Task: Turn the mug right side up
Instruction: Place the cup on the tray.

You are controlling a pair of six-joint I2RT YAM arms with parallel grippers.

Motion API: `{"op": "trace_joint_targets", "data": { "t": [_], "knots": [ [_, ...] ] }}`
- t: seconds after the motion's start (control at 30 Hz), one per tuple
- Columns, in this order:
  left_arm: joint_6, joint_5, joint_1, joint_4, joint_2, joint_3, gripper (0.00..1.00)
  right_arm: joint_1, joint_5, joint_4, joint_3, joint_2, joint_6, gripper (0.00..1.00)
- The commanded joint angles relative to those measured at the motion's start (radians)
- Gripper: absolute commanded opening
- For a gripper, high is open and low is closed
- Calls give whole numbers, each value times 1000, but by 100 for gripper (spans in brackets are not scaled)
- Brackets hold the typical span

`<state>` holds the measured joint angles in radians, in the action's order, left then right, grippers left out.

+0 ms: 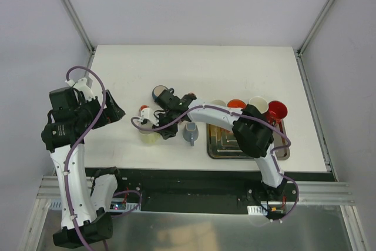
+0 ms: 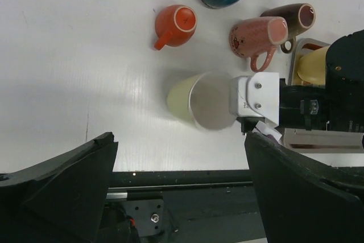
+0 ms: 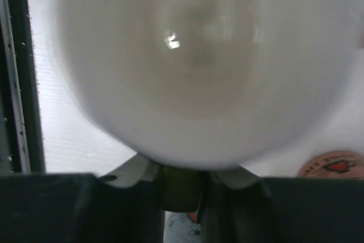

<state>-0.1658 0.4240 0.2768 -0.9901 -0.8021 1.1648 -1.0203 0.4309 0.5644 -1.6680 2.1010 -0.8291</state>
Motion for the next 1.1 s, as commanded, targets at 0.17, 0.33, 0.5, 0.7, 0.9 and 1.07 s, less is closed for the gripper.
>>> {"op": "trace_joint_targets", "data": {
  "t": [0.17, 0.33, 0.5, 0.7, 0.9, 1.07],
  "knots": [
    [3, 39, 9, 37, 17, 26, 97, -8, -50, -139, 30, -116, 116, 0],
    [6, -65, 10, 67, -20, 82, 95, 5, -70, -169, 71, -272, 192, 0],
    [-37, -73, 21, 84, -97, 110, 93, 52, -69, -182, 163, -501, 321, 0],
    [-60, -8, 21, 99, -149, 116, 90, 146, -256, -89, 350, -780, 502, 0],
    [-75, -25, 24, 116, -218, 139, 89, 311, -349, 31, 582, -1067, 743, 0],
    [-77, -10, 28, 122, -269, 185, 88, 319, -382, 72, 643, -1115, 806, 0]
  ]
}}
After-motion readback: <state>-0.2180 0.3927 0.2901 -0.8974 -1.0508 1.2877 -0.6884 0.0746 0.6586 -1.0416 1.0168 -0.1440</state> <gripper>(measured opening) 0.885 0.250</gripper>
